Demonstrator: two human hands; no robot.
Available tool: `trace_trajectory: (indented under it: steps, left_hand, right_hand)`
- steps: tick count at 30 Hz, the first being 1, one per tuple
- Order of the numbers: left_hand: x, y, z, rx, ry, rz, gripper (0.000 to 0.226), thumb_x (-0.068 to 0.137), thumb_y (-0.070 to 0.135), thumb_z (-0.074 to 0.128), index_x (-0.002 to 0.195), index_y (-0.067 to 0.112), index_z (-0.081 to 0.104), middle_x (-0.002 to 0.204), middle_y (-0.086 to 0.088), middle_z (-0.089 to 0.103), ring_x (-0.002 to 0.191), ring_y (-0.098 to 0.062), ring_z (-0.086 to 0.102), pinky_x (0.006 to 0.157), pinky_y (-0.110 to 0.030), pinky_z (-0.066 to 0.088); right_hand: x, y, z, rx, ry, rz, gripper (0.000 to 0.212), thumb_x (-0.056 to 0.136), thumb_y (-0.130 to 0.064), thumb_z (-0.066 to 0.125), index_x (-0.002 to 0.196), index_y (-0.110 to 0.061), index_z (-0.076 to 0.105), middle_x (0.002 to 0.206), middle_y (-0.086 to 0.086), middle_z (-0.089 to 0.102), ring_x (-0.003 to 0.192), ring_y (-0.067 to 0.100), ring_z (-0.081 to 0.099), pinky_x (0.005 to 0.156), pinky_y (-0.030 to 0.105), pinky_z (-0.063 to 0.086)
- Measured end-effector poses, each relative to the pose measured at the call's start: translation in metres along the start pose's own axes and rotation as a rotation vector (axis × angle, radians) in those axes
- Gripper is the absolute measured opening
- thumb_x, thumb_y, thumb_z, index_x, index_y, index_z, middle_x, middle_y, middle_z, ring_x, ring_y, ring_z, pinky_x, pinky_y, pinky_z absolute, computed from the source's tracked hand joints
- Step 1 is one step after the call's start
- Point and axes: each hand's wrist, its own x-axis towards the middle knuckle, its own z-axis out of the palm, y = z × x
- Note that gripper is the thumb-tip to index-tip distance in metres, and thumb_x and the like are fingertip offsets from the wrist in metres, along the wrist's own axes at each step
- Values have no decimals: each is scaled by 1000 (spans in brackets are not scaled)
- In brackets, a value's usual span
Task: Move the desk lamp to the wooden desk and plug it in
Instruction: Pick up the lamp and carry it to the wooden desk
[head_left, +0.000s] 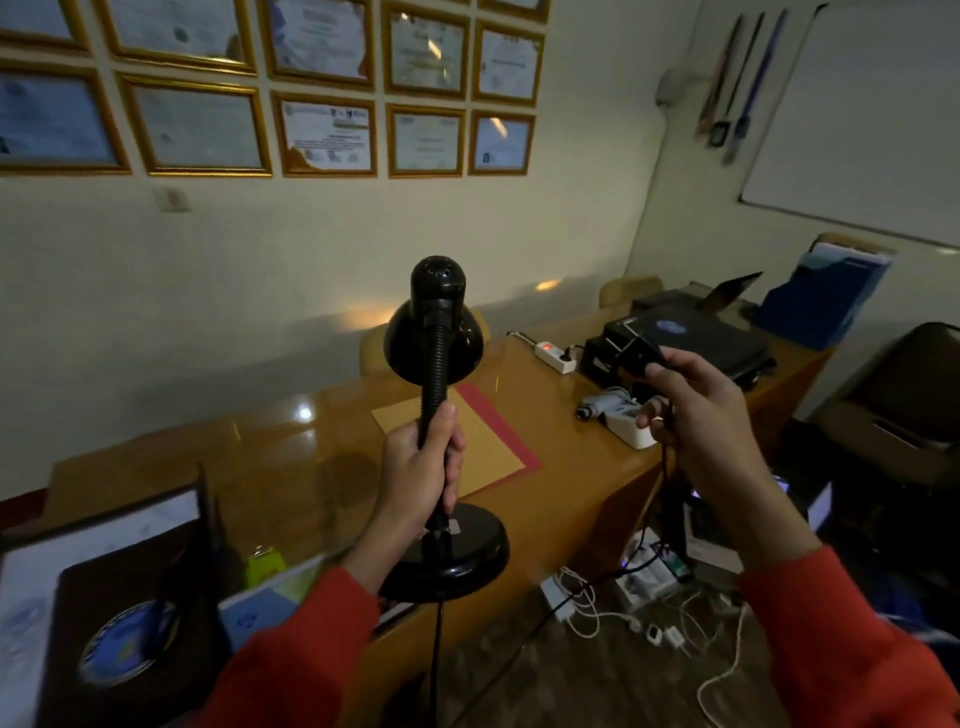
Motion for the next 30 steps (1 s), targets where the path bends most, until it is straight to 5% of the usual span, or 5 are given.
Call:
trace_trajectory:
  steps: [11,19,25,30]
  left_hand:
    - [132,-93,83,4,14,6,41,86,47,48,62,14,54,40,5,46,27,-12,37,30,-20,34]
    - [249,-168,126,-44,53,-74,47,79,67,53,62,23,56,41,4,46,29,-11,37,31,-20,33]
    - [306,-214,153,-182,84,-108,33,90,35,44,68,15,58,45,4,50,30,-10,39,31,-20,34]
    - [337,-251,173,-157,78,-155,30,90,33,49,75,7,51,46,4,54,28,-8,42,31,-20,34]
  right_hand:
    - [165,39,-43,-44,0,-15,24,94,-19,52,117,-18,57,99,2,71,54,12,57,49,22,45]
    - [298,70,-63,-82,-45,8,23,94,-16,50,117,-16,55,85,-9,75,48,8,57,43,14,45]
    - [371,91,-74,-84,-81,20,25,95,-15,50,118,-12,55,93,-3,71,49,10,55,41,14,42]
    - [429,108,-88,-50,-143,10,24,94,-15,51,118,-11,55,104,5,69,47,9,55,41,13,43]
